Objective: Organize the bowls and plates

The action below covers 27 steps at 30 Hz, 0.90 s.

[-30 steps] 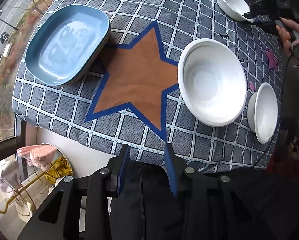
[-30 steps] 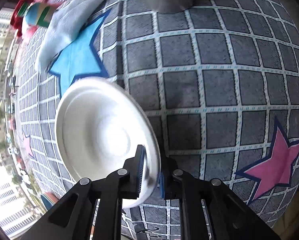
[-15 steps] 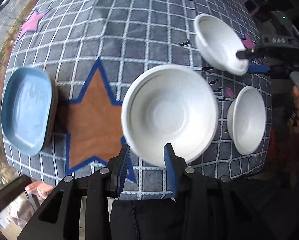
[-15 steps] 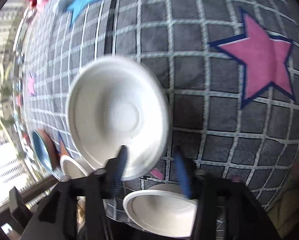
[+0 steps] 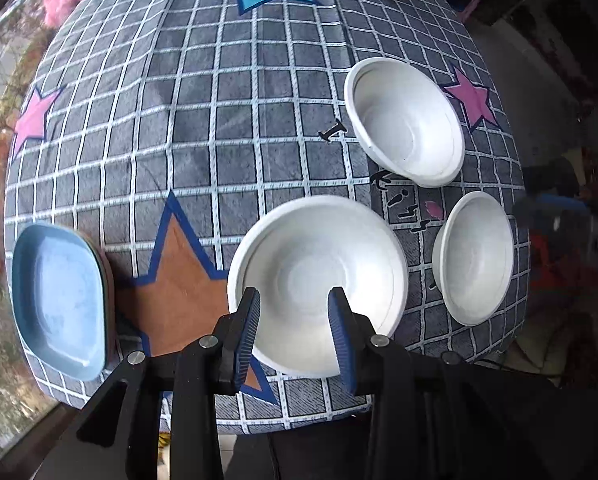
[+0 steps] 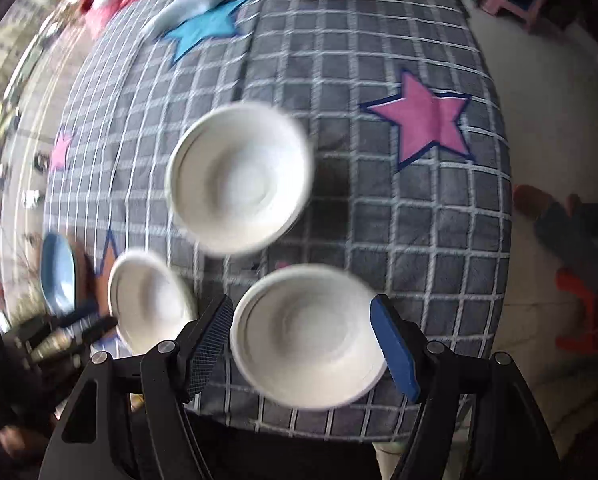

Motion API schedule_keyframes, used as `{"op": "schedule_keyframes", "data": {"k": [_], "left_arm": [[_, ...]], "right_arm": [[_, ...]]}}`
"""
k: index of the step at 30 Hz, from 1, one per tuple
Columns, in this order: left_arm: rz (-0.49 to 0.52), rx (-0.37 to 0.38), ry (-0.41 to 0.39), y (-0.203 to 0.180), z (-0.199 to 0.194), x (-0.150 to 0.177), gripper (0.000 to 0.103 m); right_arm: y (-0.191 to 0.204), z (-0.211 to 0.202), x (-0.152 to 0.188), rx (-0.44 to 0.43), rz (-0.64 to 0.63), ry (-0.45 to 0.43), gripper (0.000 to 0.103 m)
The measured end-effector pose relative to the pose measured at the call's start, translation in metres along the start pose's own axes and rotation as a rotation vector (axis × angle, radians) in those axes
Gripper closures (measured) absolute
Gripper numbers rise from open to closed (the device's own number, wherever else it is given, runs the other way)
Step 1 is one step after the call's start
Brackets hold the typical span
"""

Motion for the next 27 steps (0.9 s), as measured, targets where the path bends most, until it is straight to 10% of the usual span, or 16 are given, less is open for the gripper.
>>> {"op": "schedule_keyframes", "data": {"k": [12,20,27], "left_arm": [[0.145,-0.027,0.015,0.013,-0.003,0.010,0.040],[0.061,0.059,0.050,0.051,0.003,0.035,0.039],[0.187,0.049,0.070,0.026,0.006,0.049,0.039]], "right_arm": [[0.009,-0.002,0.049,0.090,0.103,0.068,0.031],[0.025,-0.001,0.089,0.157,0.148,0.094,0.031],[0.023,-0.006,0.115,0.183,0.186,0.102,0.031]]}}
Point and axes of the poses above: each gripper's, at about its wrist camera, not at the fingertips, and z roughly the way its jaws point, y to its left, x to its underside, the point moved 6 cm from there along z, roughly the way its jaws point, and after that the axes turned 4 degrees about x, right-handed, at the moved point
